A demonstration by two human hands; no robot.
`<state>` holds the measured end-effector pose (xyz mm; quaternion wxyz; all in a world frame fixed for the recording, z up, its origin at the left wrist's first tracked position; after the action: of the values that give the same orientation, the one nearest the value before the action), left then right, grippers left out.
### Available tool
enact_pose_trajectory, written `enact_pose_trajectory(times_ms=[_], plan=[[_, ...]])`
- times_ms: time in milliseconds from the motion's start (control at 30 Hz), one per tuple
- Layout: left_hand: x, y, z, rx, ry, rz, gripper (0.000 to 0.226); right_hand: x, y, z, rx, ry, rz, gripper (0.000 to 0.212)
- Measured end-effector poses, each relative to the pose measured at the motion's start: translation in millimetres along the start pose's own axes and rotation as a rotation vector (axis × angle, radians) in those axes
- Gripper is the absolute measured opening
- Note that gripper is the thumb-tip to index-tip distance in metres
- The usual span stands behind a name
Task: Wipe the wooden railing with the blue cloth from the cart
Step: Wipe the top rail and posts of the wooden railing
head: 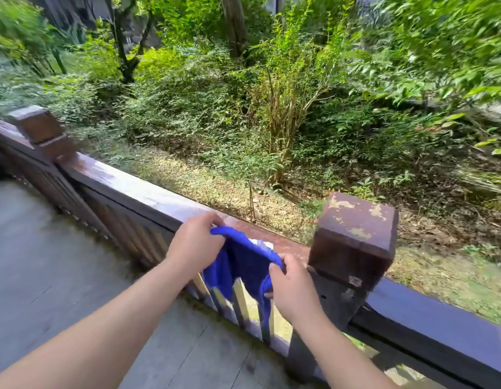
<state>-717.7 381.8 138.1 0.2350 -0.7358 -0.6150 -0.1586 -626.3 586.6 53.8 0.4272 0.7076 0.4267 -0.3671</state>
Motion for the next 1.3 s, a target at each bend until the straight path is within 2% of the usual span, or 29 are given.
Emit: enact_pose_trajectory(times_ms=[100, 167, 267, 333, 400, 467, 500, 600, 733, 800, 900, 967, 1100, 1200, 1300], plan=[[9, -53, 9, 0.033, 0.07, 0.092, 0.025, -23, -28, -1, 0.191, -0.07, 0.005, 0.014], [15, -76, 19, 0.039, 0.063, 0.19, 0.035, -30, -43, -2, 0.352, -0.01, 0.01, 0.017], [15, -88, 44, 0.008, -0.209, 0.428, 0.053, -42, -49, 9, 0.562, 0.237, -0.092, 0.056], [11, -82, 72, -0.096, -0.322, 0.616, 0.062, -38, -61, 33, 0.467, 0.611, -0.194, 0.069], [3, -71, 108, -0.32, -0.333, 0.796, 0.072, -15, -75, 57, 0.279, 0.917, -0.17, 0.073], [-9, -59, 139, -0.509, -0.379, 0.873, 0.078, 3, -80, 65, 0.211, 1.062, -0.137, 0.077], [-14, -56, 148, -0.531, -0.418, 0.89, 0.079, 7, -80, 67, 0.223, 1.093, -0.143, 0.078], [-19, -52, 160, -0.485, -0.562, 0.924, 0.08, 5, -81, 71, 0.251, 1.136, -0.145, 0.079], [-20, -52, 160, -0.447, -0.569, 0.952, 0.08, 3, -82, 69, 0.252, 1.12, -0.141, 0.08], [-24, -51, 160, -0.446, -0.561, 0.972, 0.079, 2, -82, 65, 0.27, 1.095, -0.154, 0.087], [-31, -52, 159, -0.434, -0.536, 0.964, 0.076, 5, -85, 51, 0.345, 1.004, -0.144, 0.109], [-42, -58, 150, -0.406, -0.525, 0.929, 0.079, 6, -87, 49, 0.372, 0.936, -0.15, 0.118], [-99, -92, 108, -0.371, -0.543, 0.785, 0.085, 0, -99, 61, 0.348, 0.853, -0.206, 0.116], [-145, -118, 76, -0.381, -0.57, 0.696, 0.081, -5, -111, 71, 0.336, 0.88, -0.195, 0.112], [-145, -135, 69, -0.355, -0.567, 0.629, 0.077, -6, -117, 74, 0.348, 0.943, -0.144, 0.112]])
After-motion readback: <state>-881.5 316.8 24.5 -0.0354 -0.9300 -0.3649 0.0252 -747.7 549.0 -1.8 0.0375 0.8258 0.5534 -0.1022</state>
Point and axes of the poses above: each hand's wrist, its own y-axis away from the middle knuckle, its own z-axis out of the palm, x = y × z, the point moved 7 cm from there along -y, towards the middle knuckle, and after that the axes turned 8 degrees about z, right-handed, at the moved point
